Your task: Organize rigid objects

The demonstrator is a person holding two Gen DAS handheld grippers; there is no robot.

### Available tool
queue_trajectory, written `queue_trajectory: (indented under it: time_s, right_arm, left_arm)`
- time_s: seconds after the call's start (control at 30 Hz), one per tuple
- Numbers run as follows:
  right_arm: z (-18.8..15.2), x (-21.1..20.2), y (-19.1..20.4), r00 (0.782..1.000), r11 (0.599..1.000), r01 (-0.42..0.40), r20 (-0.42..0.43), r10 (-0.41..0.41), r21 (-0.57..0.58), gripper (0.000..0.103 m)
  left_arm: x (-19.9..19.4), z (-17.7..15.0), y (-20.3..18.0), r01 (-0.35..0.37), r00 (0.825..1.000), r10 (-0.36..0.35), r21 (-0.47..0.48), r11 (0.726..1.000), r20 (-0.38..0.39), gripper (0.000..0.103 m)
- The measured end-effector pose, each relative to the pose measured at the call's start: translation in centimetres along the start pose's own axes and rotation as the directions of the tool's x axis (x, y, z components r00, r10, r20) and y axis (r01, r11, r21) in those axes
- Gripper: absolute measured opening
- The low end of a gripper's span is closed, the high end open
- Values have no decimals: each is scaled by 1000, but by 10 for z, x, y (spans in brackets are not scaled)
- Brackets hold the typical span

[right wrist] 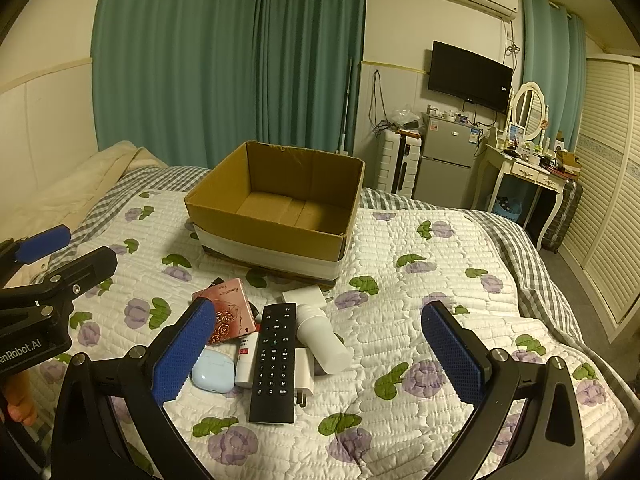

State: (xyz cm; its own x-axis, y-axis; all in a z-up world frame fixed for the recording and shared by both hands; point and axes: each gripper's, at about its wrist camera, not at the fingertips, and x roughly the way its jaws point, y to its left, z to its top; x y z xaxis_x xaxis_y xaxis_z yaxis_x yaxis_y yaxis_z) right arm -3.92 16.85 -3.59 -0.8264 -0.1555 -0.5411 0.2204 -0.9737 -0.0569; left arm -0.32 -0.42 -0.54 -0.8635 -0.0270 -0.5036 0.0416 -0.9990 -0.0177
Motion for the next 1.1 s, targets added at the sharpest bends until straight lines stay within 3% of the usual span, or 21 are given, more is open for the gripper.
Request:
queue_trajectory:
  time_s: [0.33,0.6,0.73,0.83,0.97,1.1]
  right_arm:
    - [0,1,1,1000,1000,-5,-4,5,0,103]
    - [-2,10,-9,999,1000,6,-52,-5,21,103]
    - [-4,15,-20,997,999,14,-77,-10,52,103]
    - [-6,21,-25,996,997,16,-94,-10,70,103]
    - [-10,30,-28,993,997,14,-121,-4,79,103]
    - [-15,40,-29,989,997,14,-146,-2,81,103]
  left_arm:
    - [3,-2,0,-2,1000,2,6,1000,6,85]
    - [35,-19,-9,-16,995,20,45,999,-99,83]
    - [67,-41,-17,8,979,7,73,997,-203,81]
    - [90,-62,-24,83,949,-65,45,996,-310,81]
    - [113,-87,-46,79,926,-18,145,986,-378,80]
    - [121,-97,-63,67,929,26,238,969,-369,80]
